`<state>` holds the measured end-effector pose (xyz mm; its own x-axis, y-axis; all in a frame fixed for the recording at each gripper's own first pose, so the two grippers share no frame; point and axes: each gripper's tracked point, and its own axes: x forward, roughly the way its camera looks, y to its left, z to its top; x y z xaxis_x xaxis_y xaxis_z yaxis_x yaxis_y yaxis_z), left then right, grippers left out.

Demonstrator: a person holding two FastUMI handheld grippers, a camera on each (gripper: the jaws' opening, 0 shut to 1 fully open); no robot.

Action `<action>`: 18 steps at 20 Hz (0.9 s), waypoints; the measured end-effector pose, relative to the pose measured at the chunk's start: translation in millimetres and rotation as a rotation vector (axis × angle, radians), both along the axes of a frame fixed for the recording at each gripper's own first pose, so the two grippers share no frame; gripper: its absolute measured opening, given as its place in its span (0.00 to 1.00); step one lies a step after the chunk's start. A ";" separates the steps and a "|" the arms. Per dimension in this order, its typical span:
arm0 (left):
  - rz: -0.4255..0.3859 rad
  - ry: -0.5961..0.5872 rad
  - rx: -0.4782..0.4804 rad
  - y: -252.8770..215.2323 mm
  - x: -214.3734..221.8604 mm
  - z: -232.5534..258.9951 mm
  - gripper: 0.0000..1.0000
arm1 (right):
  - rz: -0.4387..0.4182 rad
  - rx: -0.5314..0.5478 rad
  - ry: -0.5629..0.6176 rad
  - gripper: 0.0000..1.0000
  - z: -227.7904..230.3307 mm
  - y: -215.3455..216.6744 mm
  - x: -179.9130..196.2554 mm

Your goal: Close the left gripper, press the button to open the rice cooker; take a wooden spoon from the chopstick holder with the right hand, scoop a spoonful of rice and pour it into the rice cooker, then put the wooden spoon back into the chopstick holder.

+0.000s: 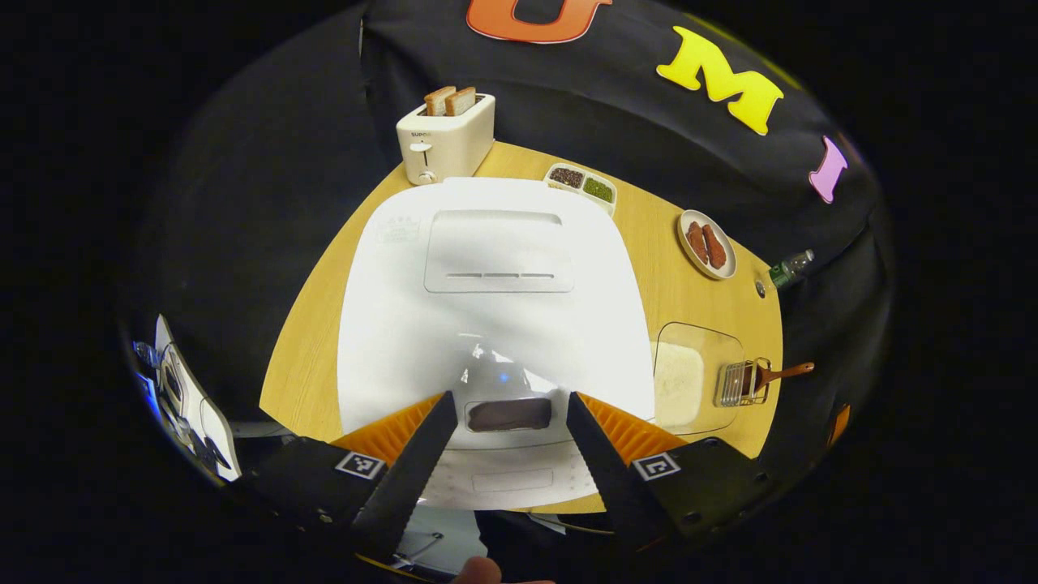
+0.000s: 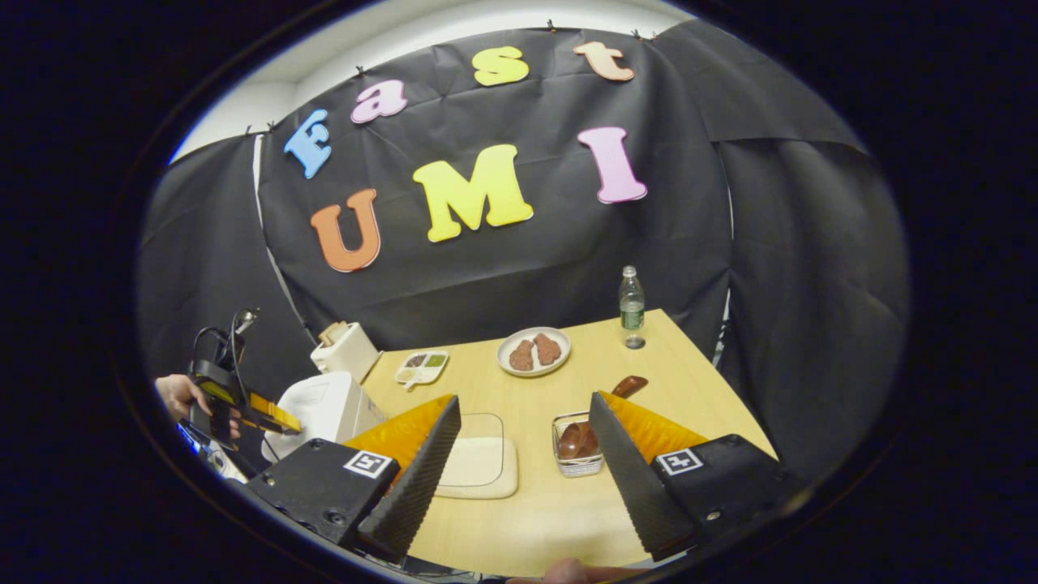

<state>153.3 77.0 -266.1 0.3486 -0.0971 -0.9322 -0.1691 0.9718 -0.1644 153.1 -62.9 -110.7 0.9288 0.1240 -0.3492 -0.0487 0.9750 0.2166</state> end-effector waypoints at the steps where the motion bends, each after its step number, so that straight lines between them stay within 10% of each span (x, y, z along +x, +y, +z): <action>1: -0.007 0.001 0.022 0.9 0.4 -2.5 0.96 | 0.013 0.011 0.007 0.99 -2.0 1.2 4.0; 18: 0.196 -0.206 0.024 -0.9 18.0 39.9 0.95 | 0.165 -0.035 -0.019 1.00 4.8 -20.5 50.7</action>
<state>171.4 76.1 -226.2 0.5413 0.0120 -0.8408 -0.3190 0.9281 -0.1921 203.8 -83.3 -105.9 0.9033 0.2637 -0.3383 -0.2127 0.9603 0.1805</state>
